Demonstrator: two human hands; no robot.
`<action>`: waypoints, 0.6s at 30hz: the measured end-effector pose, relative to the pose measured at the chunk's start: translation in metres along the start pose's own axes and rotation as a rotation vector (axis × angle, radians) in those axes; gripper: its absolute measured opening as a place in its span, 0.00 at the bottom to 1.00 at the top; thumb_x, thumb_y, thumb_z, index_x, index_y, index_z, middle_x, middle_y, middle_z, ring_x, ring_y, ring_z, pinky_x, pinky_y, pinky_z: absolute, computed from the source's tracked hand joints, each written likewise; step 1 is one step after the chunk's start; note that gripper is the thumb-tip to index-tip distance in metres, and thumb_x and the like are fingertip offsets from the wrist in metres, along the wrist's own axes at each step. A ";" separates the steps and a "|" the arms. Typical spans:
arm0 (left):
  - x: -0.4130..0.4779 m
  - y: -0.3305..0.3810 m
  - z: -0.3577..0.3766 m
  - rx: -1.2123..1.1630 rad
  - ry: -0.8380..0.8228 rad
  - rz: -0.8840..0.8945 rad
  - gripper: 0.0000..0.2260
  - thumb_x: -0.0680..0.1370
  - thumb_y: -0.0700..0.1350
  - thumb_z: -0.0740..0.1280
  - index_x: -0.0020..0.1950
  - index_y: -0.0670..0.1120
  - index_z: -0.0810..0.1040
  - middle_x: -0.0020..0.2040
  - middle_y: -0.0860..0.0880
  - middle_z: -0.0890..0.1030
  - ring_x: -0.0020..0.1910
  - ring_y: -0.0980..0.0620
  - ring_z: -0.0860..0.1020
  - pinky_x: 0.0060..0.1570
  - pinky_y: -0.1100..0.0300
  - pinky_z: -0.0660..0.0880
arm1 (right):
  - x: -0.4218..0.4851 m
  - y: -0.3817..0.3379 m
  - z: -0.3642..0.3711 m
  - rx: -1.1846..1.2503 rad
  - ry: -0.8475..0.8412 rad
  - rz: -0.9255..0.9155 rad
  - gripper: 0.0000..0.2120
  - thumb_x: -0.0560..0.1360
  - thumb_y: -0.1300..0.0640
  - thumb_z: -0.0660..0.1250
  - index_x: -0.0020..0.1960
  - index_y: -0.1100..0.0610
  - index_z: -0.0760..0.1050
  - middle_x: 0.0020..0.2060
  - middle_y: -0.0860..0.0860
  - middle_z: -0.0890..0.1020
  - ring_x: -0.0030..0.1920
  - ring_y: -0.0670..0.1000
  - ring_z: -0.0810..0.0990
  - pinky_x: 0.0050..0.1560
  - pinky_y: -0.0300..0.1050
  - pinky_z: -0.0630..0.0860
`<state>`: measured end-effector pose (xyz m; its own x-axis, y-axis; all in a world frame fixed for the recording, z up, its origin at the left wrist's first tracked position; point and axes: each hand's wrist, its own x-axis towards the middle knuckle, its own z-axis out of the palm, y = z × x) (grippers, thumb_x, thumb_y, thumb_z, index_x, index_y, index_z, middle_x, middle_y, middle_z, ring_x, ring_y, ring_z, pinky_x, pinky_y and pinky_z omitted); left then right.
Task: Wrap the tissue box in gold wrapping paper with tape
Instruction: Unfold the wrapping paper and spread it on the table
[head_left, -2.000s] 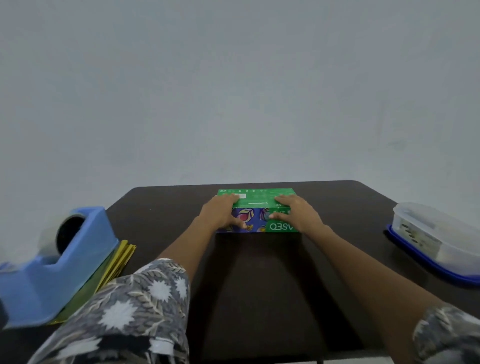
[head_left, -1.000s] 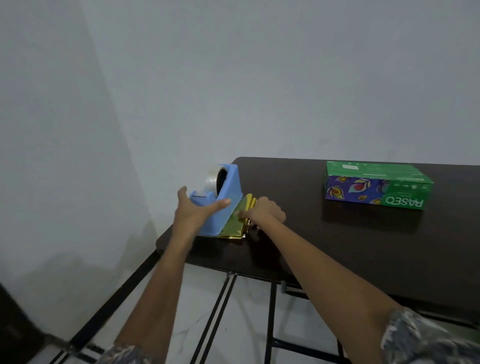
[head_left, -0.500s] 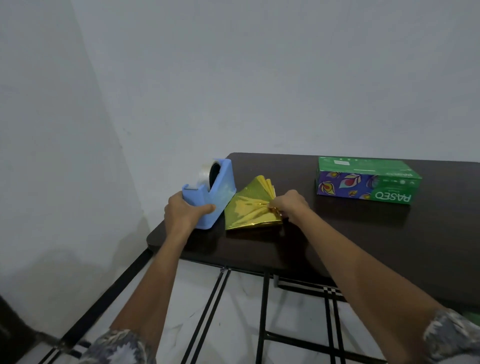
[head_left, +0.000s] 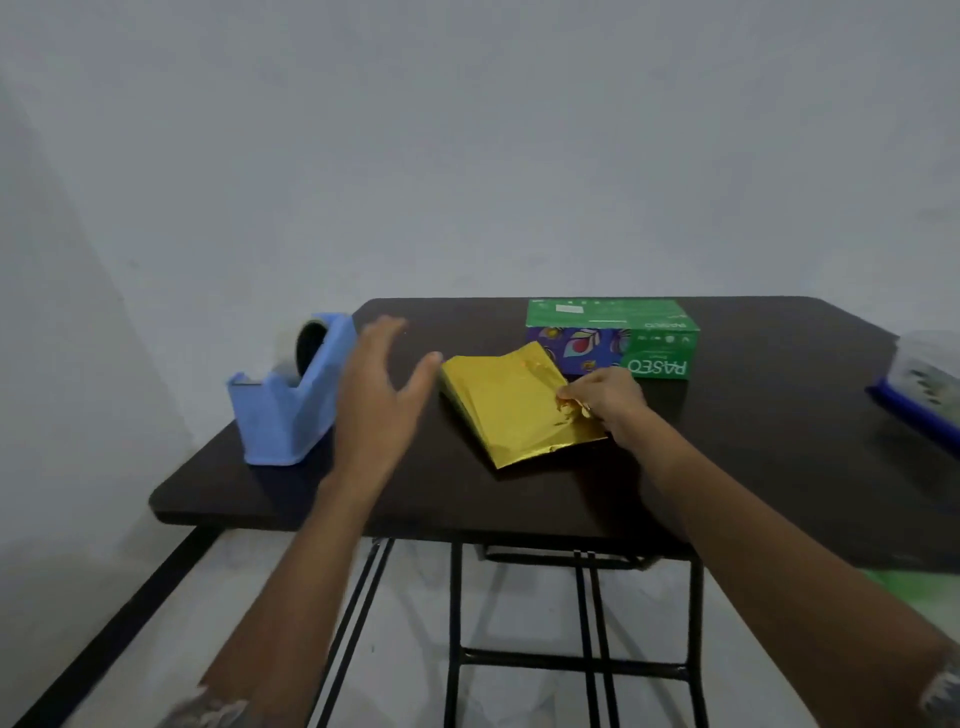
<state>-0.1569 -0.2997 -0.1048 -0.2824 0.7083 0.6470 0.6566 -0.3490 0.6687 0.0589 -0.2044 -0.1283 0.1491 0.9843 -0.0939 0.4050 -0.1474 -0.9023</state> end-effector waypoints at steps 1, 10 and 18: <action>0.002 0.010 0.026 0.018 -0.173 0.008 0.20 0.77 0.51 0.67 0.67 0.46 0.73 0.69 0.49 0.71 0.70 0.51 0.66 0.68 0.54 0.63 | -0.004 0.002 -0.005 -0.027 -0.031 -0.041 0.14 0.69 0.51 0.74 0.47 0.61 0.81 0.39 0.53 0.79 0.44 0.54 0.77 0.45 0.46 0.73; 0.010 -0.005 0.155 0.566 -0.730 -0.053 0.27 0.80 0.60 0.51 0.75 0.47 0.60 0.77 0.47 0.59 0.75 0.45 0.57 0.72 0.43 0.53 | 0.010 0.029 -0.073 -0.523 0.461 -0.556 0.13 0.77 0.55 0.64 0.61 0.55 0.75 0.65 0.53 0.71 0.65 0.54 0.70 0.59 0.50 0.69; 0.010 -0.011 0.160 0.609 -0.731 -0.017 0.27 0.80 0.60 0.49 0.75 0.48 0.61 0.76 0.48 0.60 0.75 0.46 0.57 0.72 0.43 0.52 | 0.061 0.023 -0.080 -0.967 0.237 -0.398 0.31 0.79 0.42 0.56 0.76 0.53 0.53 0.76 0.52 0.55 0.76 0.52 0.51 0.72 0.63 0.42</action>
<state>-0.0553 -0.1912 -0.1645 0.0765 0.9908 0.1120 0.9664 -0.1014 0.2362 0.1491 -0.1551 -0.1210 -0.0222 0.9499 0.3118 0.9902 0.0639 -0.1240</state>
